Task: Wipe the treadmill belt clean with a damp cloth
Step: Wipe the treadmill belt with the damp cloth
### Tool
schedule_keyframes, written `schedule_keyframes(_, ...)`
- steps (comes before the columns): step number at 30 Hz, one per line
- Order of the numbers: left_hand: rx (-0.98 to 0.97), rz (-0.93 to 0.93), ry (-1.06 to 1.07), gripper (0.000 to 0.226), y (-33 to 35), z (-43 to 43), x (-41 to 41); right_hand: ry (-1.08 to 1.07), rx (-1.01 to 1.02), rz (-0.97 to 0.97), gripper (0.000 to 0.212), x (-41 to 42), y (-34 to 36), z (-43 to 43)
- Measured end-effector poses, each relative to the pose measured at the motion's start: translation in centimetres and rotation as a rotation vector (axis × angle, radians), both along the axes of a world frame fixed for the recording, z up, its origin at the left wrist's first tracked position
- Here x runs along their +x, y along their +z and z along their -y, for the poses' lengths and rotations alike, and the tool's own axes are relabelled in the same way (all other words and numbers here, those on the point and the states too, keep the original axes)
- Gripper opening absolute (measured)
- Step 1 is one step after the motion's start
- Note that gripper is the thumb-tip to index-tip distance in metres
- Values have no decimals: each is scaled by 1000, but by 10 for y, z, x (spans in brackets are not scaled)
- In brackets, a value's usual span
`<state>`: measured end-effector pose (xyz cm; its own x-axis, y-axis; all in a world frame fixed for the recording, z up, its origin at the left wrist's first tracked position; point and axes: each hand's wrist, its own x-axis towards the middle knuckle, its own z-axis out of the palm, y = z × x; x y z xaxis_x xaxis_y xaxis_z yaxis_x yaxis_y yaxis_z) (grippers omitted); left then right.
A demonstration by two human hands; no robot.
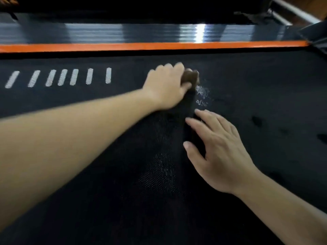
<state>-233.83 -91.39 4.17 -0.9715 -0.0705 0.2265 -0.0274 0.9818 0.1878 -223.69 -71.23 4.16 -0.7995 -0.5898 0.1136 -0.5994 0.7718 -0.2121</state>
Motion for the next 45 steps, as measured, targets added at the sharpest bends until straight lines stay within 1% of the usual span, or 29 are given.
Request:
schedule_keyframes(3,15,96,219,51,10,23,-28,-69,-56,-16,64,0,-1,1)
schedule_keyframes(5,38,105,231,49,10,25,-28,-145,-109,-24,65,0,0,1)
schedule_keyframes(7,36,87,122,46,9,10,-5,-207,-183,-37,66,1,1,1)
schedule_keyframes(9,50,71,-18,40,8,-6,38,-246,-268,-22,66,-1,2,2)
schedule_keyframes(11,50,-12,-169,33,2,-18,89,-271,-357,9,65,-4,0,1)
schedule_keyframes(13,33,-68,-307,33,-3,-26,131,-283,-451,11,64,-5,-2,-3)
schedule_keyframes(14,18,-50,-332,34,-4,-24,134,-287,-467,15,63,-5,-2,-4)
schedule_keyframes(15,-25,-32,-306,34,-2,-21,125,-291,-458,33,61,-5,-2,-4)
schedule_keyframes(17,-95,17,-103,38,2,-9,87,-295,-396,58,53,-7,-1,-3)
schedule_keyframes(19,-20,81,59,42,7,3,61,-302,-357,49,41,-8,0,-3)
schedule_keyframes(20,3,81,85,42,5,4,57,-301,-349,53,37,-8,0,-2)
schedule_keyframes(22,2,52,39,40,1,-8,77,-267,-301,77,39,-9,5,-4)
schedule_keyframes(23,8,36,-3,39,-1,-18,95,-229,-248,121,42,-12,8,-9)
schedule_keyframes(25,13,-6,-87,35,-3,-38,138,-98,-68,205,49,-16,14,-28)
schedule_keyframes(26,22,-33,-139,33,-3,-48,159,-35,37,200,54,-16,16,-43)
schedule_keyframes(28,24,-96,-268,31,-5,-66,199,8,200,154,69,-12,16,-75)
schedule_keyframes(30,20,-99,-334,31,-8,-71,214,-1,259,134,75,-5,11,-96)
schedule_keyframes(31,-11,-93,-317,32,-8,-69,208,-7,259,132,75,-3,7,-101)
schedule_keyframes(32,-61,-85,-254,34,-6,-66,194,-9,251,123,75,-3,5,-102)
schedule_keyframes(33,-98,-69,-147,36,-5,-61,175,-12,244,116,74,-3,4,-102)
schedule_keyframes(35,-62,-10,55,41,-1,-45,135,-14,232,107,74,-4,4,-101)
schedule_keyframes(37,-5,11,114,40,-2,-38,116,-13,219,106,75,-3,5,-102)
schedule_keyframes(39,-2,-16,61,37,-4,-49,130,-12,209,108,75,-2,5,-103)
schedule_keyframes(41,-15,-71,-61,34,-5,-70,163,-11,203,108,71,-3,4,-103)
schedule_keyframes(43,-20,-89,-219,33,-2,-94,200,-16,185,116,62,-5,2,-103)
schedule_keyframes(45,-5,-69,-308,32,-2,-106,222,-22,154,130,55,-8,0,-103)
